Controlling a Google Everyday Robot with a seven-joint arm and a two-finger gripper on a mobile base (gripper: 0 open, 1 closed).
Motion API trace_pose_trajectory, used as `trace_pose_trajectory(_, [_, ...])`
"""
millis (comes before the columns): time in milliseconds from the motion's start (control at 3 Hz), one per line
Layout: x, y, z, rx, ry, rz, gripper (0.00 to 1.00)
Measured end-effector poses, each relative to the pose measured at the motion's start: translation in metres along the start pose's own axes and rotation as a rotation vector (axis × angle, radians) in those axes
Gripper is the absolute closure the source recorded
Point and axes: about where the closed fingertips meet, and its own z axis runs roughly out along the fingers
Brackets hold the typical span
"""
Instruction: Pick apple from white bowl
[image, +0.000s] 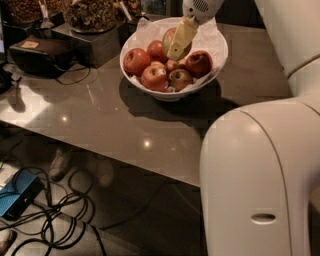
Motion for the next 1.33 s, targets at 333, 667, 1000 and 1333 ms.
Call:
trace_pose_trajectory(333, [-0.016,0.016,-0.035,-0.002,-0.075,-0.032,1.0])
trace_pose_trajectory(667, [-0.027,0.039,-0.062,-0.054,-0.173,-0.094,1.0])
trace_pose_trajectory(1000, [-0.031,0.064,-0.094,-0.095,-0.275,-0.146,1.0])
trace_pose_trajectory(1333, [-0.039,0.059,-0.092,-0.079,-0.302,-0.144,1.0])
